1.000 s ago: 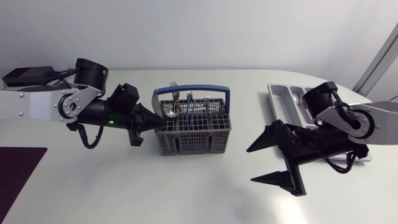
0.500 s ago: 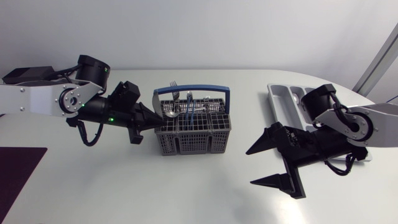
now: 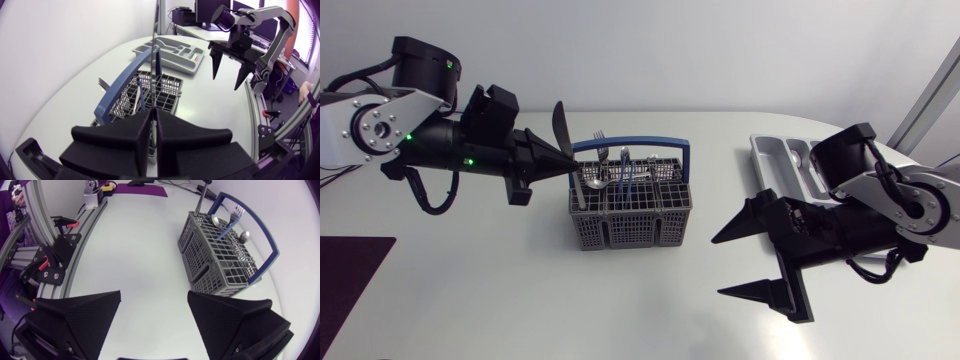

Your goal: Unload the cutlery basket into the drawer organizer.

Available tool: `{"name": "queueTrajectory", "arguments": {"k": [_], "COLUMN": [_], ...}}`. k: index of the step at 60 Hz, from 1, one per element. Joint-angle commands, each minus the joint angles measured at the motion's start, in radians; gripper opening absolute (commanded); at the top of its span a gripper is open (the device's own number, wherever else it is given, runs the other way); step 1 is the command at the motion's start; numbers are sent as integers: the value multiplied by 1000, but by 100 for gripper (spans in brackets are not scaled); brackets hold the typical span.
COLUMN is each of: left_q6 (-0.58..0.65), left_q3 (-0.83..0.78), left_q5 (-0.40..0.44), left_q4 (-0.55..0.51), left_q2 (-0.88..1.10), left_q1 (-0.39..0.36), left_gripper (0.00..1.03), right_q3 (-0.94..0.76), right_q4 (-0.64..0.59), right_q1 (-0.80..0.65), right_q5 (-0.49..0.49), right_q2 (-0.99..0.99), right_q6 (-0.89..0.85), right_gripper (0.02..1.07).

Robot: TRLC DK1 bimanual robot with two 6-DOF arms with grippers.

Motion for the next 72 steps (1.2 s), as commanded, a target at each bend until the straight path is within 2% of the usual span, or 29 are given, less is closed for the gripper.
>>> {"name": "queueTrajectory", "arguments": {"k": [1,18,48,60,66,72], "left_q6": [-49,-133,-119,-154,-204,-231], "left_q3": [53,90,54,-52,-124,-162], "left_q5": [23,21,7,-33,-66,-85], "left_q4": [-10,-22,-1,85,180,222], "left_q2": [-39,-88,-30,-45,-71,-93], "left_q1": [4,1,8,-4,-12,-13], "left_gripper": [3,3,3,3,3,3], "right_q3": [-1,20,-28,-49,-61,-63], "right_q4": [2,59,76,123,208,310], "right_q1": [16,55,61,86,130,185], "right_q5": [0,0,9,37,75,134], "right_q2": [-32,-68,-101,-95,-75,-34], "right_q6": [53,176,176,208,276,358], "right_gripper": [98,98,98,98,98,98]}}
